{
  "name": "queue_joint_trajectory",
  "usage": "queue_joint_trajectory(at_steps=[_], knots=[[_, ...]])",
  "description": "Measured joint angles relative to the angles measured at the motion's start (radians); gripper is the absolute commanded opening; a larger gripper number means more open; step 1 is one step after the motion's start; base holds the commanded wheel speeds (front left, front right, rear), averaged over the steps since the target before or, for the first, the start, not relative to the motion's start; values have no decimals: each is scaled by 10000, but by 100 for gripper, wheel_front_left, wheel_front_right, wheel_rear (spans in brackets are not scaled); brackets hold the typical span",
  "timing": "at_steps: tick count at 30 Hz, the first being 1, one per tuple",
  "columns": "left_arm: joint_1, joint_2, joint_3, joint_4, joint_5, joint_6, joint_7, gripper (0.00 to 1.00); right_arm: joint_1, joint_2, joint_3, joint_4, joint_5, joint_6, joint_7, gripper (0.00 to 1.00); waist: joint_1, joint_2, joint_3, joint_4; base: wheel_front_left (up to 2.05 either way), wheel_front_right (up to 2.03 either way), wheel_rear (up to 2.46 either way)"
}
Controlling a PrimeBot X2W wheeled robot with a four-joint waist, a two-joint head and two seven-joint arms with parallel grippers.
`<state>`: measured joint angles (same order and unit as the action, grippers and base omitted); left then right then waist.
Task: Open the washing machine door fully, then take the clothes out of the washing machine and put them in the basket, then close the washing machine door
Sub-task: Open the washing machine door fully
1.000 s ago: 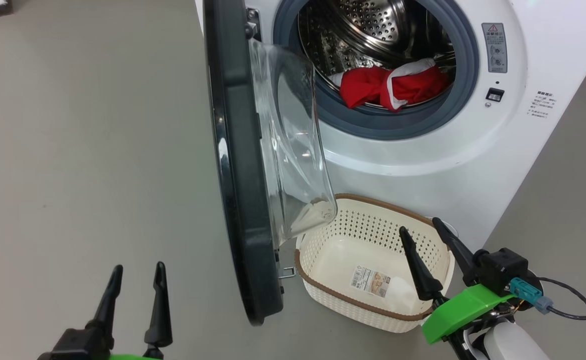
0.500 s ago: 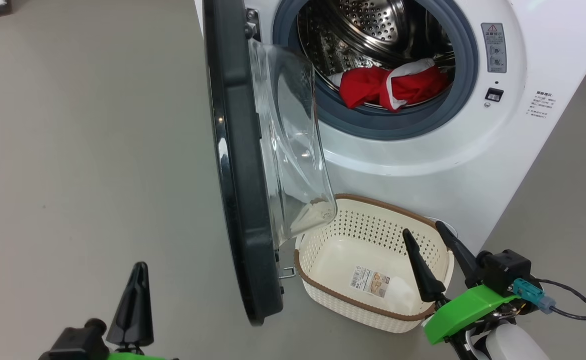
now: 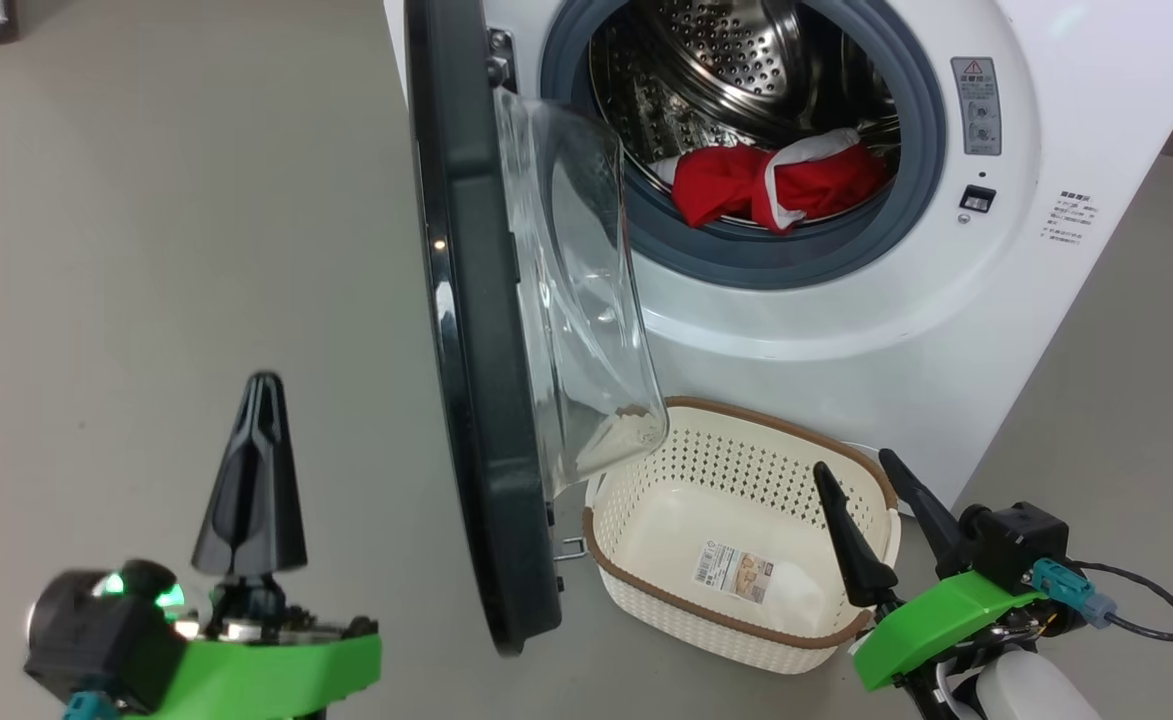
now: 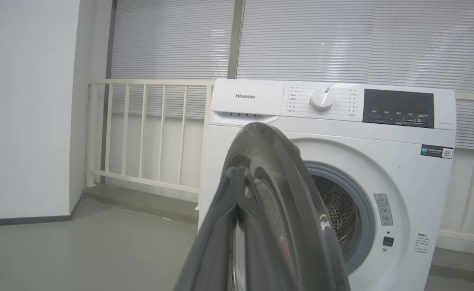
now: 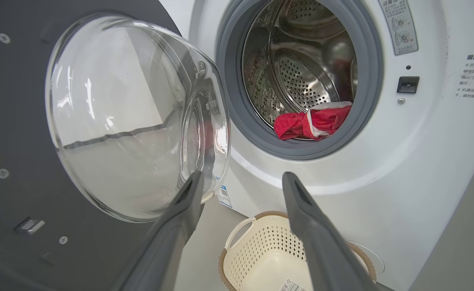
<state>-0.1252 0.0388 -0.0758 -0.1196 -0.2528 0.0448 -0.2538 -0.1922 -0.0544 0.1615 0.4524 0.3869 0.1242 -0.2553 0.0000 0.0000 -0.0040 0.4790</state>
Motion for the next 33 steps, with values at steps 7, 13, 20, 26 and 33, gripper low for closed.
queue_joint_trajectory(at_steps=[7,13,20,26,33], knots=[[-802,2,-696,-1216,167,0,343,0,0,4,88,61,8,0,0,100,0,0,-75,-116,0,0,0],[-1056,8,-1664,-1365,343,-205,869,0,3,4,121,109,186,0,0,100,0,0,-149,-216,0,0,0],[-999,31,-3022,-593,-150,-278,1415,0,3,6,188,207,186,0,0,100,0,0,-182,-310,0,0,0],[-712,54,-3822,253,-650,-153,2125,0,1,6,196,209,176,0,0,100,0,0,-129,-346,0,0,0],[-576,82,-4059,1237,-953,357,2431,0,0,6,161,150,109,0,0,100,0,1,16,-366,0,0,0]])
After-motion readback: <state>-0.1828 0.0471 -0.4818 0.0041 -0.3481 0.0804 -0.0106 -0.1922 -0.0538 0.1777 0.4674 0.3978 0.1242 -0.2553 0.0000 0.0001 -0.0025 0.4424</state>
